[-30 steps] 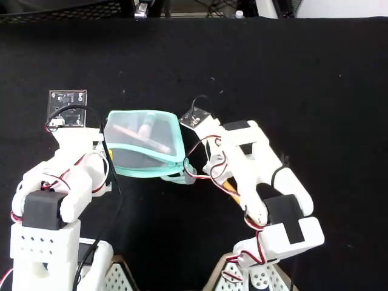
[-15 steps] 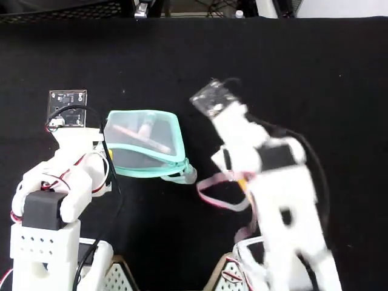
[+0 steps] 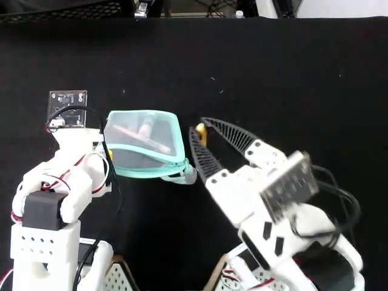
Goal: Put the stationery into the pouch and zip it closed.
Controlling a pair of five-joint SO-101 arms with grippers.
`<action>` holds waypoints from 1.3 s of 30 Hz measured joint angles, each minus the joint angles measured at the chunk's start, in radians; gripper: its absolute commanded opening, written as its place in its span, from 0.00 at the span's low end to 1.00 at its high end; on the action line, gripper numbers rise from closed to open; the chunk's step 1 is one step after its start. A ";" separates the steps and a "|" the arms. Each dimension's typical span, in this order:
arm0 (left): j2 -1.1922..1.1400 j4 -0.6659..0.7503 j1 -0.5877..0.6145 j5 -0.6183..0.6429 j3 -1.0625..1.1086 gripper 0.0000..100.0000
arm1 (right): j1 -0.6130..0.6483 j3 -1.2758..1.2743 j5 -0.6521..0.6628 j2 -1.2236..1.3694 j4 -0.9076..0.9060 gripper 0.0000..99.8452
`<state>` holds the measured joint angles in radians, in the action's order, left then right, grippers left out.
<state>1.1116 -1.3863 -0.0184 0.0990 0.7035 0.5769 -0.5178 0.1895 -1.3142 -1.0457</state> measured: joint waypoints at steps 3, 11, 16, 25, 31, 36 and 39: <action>0.003 0.000 0.000 0.000 0.000 0.03 | 0.052 0.021 -0.005 -0.011 0.057 0.01; 0.003 0.000 0.000 0.000 0.000 0.03 | 0.262 0.124 -0.008 0.023 0.101 0.01; 0.003 0.000 0.000 0.000 0.000 0.03 | 0.288 0.015 -0.009 0.071 0.218 0.01; 0.003 0.000 0.000 0.000 0.002 0.03 | 0.290 -0.261 0.054 0.077 0.394 0.01; 0.003 0.000 0.000 0.000 0.002 0.03 | 0.264 -0.367 0.118 0.087 0.509 0.01; 0.003 0.000 0.000 0.000 0.002 0.03 | 0.193 -0.382 0.118 0.081 0.539 0.01; 0.003 0.000 -0.002 0.000 0.002 0.03 | 0.189 -0.417 0.118 0.077 0.540 0.01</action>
<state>1.1147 -1.3863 -0.0199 0.0990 0.7050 0.7656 -0.9352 0.3076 -1.2375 -0.5056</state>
